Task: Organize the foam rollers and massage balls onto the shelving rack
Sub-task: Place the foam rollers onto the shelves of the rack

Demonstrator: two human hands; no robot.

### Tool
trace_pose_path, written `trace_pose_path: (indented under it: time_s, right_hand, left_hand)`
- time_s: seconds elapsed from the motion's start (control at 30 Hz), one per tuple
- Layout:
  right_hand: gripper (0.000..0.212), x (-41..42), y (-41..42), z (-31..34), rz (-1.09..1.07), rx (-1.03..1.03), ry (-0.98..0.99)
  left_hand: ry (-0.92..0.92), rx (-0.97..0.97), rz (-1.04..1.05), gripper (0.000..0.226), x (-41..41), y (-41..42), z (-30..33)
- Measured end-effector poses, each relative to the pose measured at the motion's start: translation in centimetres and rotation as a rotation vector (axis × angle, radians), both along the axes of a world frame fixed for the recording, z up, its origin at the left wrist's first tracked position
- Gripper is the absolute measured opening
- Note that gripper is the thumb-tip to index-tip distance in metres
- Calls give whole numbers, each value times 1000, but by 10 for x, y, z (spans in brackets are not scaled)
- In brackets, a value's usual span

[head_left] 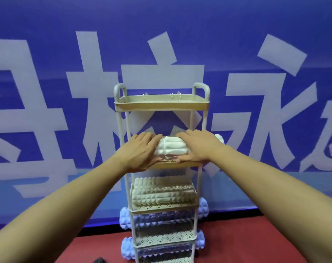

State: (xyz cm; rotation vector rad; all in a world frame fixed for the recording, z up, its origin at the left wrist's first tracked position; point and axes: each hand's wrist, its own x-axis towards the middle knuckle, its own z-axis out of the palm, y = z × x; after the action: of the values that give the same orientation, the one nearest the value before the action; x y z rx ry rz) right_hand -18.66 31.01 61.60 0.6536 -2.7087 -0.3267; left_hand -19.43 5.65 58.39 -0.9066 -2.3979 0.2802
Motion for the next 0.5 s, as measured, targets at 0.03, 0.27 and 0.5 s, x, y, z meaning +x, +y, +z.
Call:
trace_pose_path:
  time_s: [0.03, 0.27, 0.5]
  right_hand:
    - [84, -5, -7, 4, -23, 10, 21]
    - [75, -48, -33, 12, -117, 6, 76]
    - [80, -87, -43, 9, -106, 56, 73]
  left_hand:
    - [16, -3, 10, 77, -8, -6, 4]
    - [-5, -34, 150, 79, -58, -9, 14]
    - [-28, -78, 310, 72, -92, -8, 3]
